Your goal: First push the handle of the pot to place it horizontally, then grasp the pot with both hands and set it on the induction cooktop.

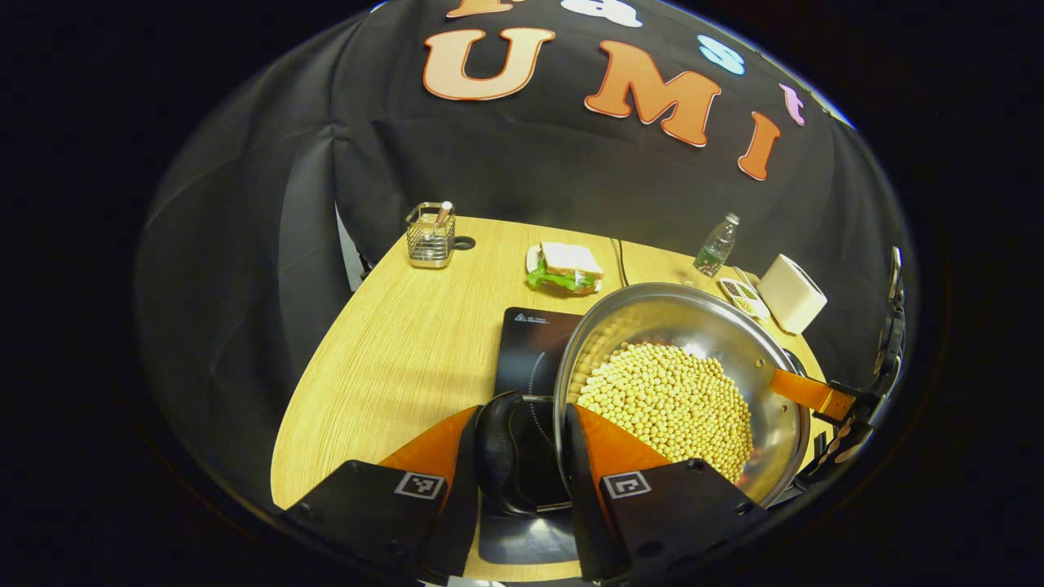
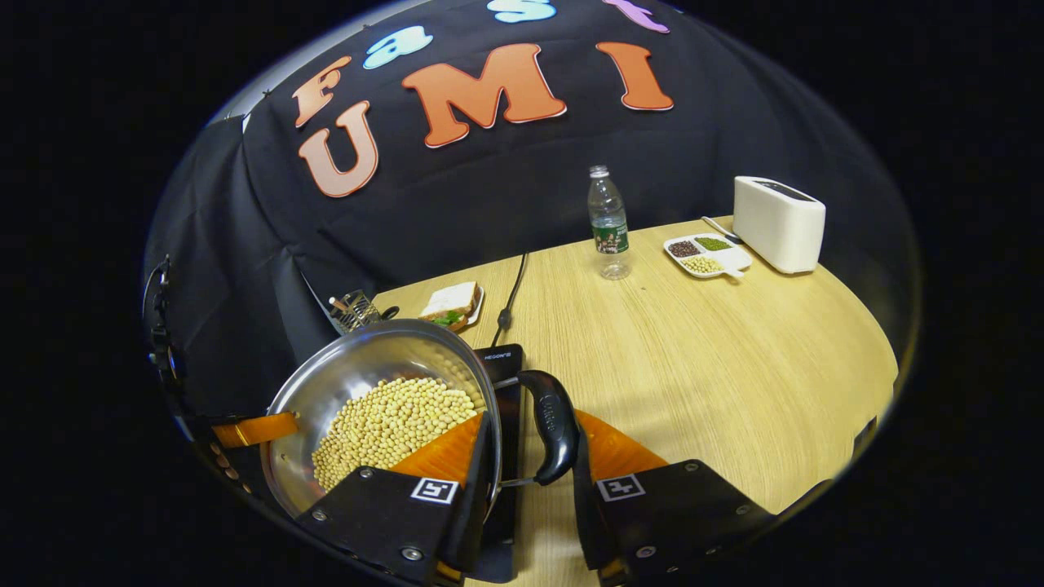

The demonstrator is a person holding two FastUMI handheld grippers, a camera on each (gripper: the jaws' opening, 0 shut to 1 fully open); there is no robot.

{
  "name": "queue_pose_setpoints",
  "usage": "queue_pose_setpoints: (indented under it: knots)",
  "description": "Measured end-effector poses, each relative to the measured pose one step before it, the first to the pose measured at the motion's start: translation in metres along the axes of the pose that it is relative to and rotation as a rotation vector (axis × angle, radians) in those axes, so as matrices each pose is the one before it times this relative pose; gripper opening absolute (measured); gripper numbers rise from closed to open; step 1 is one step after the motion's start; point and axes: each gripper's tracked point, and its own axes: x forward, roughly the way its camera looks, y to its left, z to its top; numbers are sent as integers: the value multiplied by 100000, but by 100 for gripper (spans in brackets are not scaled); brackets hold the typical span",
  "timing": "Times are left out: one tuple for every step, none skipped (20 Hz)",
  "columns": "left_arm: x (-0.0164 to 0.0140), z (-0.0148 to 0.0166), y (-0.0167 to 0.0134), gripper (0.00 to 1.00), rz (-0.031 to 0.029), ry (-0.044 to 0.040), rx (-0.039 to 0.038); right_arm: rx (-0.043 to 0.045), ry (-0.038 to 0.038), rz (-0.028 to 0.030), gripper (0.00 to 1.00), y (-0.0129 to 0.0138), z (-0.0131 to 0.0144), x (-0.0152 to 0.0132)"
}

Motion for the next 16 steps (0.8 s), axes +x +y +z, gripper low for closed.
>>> queue_pose_setpoints:
  knots:
    - [596,-159,376,57,118,701,-57,-629,828,-368,47,245,-288,535]
    - [849,-115,169,55,-20,256,99,77,1051,-248,48,221,-307,429]
    - [618,120,295,55,-214,-51,-397,83,37,-272,48,279,-83,385]
    - [992,-69,-335,55,-468,-77,-777,-490,27,-380,47,242,-188,348]
    - [573,-175,35,55,-268,45,-886,-509,152,-333,48,81,-155,247]
    - [251,-298,447,58,-331,136,249,-732,574,-61,48,-22,-196,316]
    - [-262,305,209,57,-359,-1503,-9,599,959,-102,48,-113,-229,83]
    - [-209,83,43,56,889,-103,379,1823,-626,867,48,173,290,32]
    - [-173,-32,-13,57,59,-614,523,-376,254,168,47,-20,-169,289]
    - [-85,-361,-139,58,823,411,-492,-1024,697,-41,48,-142,-134,97]
    - [-37,211,-24,59,585,-1601,147,-346,-596,367,52,-18,89,48]
    - [-79,270,191,61,1262,-1279,-274,-104,599,596,54,-99,-18,-289]
    - [-503,670,7,68,892,-3076,-723,532,-1611,373,53,-73,473,-488]
    - [-686,919,232,68,2023,-2925,228,822,-2722,-860,59,-348,873,-499]
    - [-911,979,90,72,997,-3087,132,429,-2147,-879,64,-429,835,-600]
    - [-1155,806,220,82,2169,-2869,376,-71,-2070,-1144,69,-619,953,-773]
